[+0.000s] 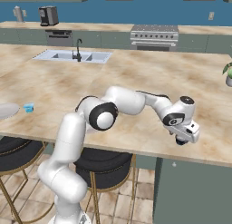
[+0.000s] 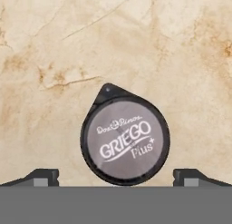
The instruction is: Place two yogurt containers on each plate.
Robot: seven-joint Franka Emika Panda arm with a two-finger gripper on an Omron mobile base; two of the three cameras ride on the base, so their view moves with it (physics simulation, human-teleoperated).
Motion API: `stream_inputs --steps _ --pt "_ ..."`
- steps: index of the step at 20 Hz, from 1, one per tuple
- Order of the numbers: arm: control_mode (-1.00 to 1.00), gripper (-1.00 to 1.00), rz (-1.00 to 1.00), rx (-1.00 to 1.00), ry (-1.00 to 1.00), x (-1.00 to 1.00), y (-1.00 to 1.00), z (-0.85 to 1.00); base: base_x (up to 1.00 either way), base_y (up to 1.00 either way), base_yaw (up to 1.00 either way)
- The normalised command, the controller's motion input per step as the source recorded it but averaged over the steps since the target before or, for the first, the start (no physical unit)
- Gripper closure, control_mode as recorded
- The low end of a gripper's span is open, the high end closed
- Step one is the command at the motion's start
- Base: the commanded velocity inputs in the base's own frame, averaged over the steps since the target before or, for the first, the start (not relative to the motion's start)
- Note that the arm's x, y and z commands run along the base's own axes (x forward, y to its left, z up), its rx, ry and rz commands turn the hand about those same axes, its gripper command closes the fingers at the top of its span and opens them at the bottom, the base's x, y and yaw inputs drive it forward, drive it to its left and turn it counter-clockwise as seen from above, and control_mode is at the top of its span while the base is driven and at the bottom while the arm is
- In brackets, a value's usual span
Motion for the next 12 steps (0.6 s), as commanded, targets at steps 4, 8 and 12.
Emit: stream_inputs --steps 4,8,12 --pt "-1.0 -1.0 0.0 0.0 0.0 0.13 -0.26 0.0 0.0 0.0 0.0" --pt "-1.0 -1.0 0.0 0.0 0.0 0.04 -0.12 -0.11 0.0 0.0 0.0" --pt "-1.0 -1.0 0.0 0.0 0.0 0.01 0.0 -0.17 0.0 0.0 0.0"
